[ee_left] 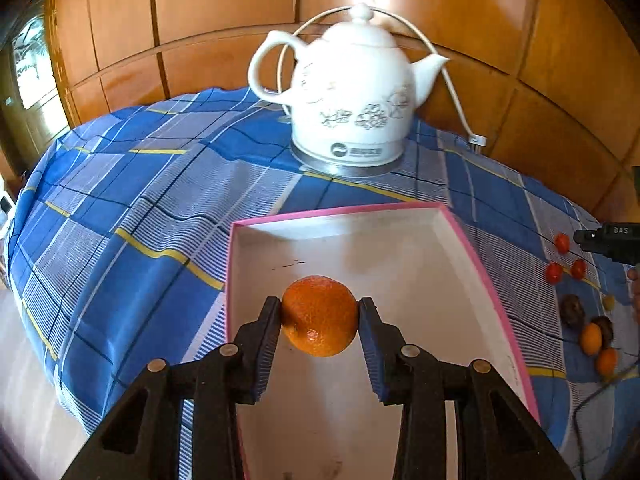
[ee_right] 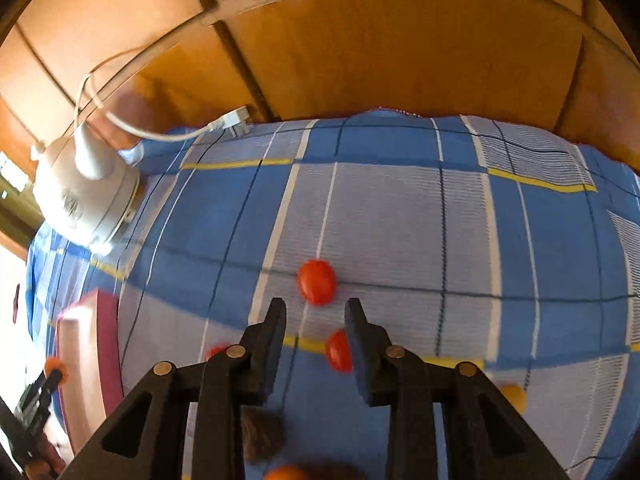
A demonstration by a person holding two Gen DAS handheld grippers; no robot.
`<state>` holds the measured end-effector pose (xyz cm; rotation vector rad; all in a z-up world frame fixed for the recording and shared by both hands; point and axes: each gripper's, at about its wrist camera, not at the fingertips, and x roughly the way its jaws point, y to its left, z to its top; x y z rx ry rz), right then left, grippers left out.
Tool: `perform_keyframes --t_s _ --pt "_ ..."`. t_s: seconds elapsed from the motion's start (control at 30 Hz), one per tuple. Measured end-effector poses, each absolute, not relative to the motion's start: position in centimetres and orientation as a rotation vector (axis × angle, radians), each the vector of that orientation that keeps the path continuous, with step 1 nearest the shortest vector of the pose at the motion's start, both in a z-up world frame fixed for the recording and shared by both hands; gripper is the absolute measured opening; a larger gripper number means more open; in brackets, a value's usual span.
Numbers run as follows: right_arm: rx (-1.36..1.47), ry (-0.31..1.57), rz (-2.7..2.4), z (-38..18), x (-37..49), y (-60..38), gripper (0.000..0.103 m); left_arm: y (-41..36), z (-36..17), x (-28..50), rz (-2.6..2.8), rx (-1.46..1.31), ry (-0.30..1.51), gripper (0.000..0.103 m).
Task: Organize fruits
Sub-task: 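Carry the orange into the tray with the left gripper while the right gripper grasps a cherry tomato, then carry the cherry tomato into the tray and open the right gripper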
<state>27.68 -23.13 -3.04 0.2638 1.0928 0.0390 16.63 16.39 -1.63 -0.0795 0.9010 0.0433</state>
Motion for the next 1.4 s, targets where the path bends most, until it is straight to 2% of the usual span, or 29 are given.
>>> perform_keyframes --t_s 0.17,0.23,0.27,0.37,0.6,0.73,1.07,1.13,1.4 --pt "0.242 1.142 -0.008 -4.6 29.9 -22.6 0.033 16.8 -2.1 16.5 0.072 -0.088 0.892 0.041" --pt "0.21 1.164 -0.032 -5.4 30.3 -22.2 0.033 16.7 -1.9 16.1 0.083 -0.09 0.881 0.05" --pt "0.199 1.167 -0.037 -5.6 30.5 -22.1 0.033 16.7 -1.7 15.8 0.092 -0.095 0.869 0.051" --pt "0.15 1.167 -0.037 -6.2 30.7 -21.5 0.026 16.5 -1.0 14.9 0.101 -0.097 0.841 0.051" --pt "0.094 1.101 0.001 -4.7 28.5 -20.5 0.025 15.8 0.2 11.5 0.126 -0.12 0.803 0.06" --pt "0.067 1.047 0.066 -2.8 26.6 -19.2 0.025 16.0 0.0 10.3 0.143 -0.151 0.823 0.06" --pt "-0.031 1.002 0.437 -0.6 19.3 -9.6 0.025 16.6 -0.5 7.0 0.208 -0.194 0.834 0.06" --pt "-0.064 0.995 0.509 -0.3 18.0 -6.6 0.025 16.6 -0.3 6.6 0.205 -0.199 0.829 0.063" --pt "-0.184 0.989 0.597 -1.8 16.1 0.6 0.026 16.3 0.4 5.7 0.205 -0.197 0.814 0.067"
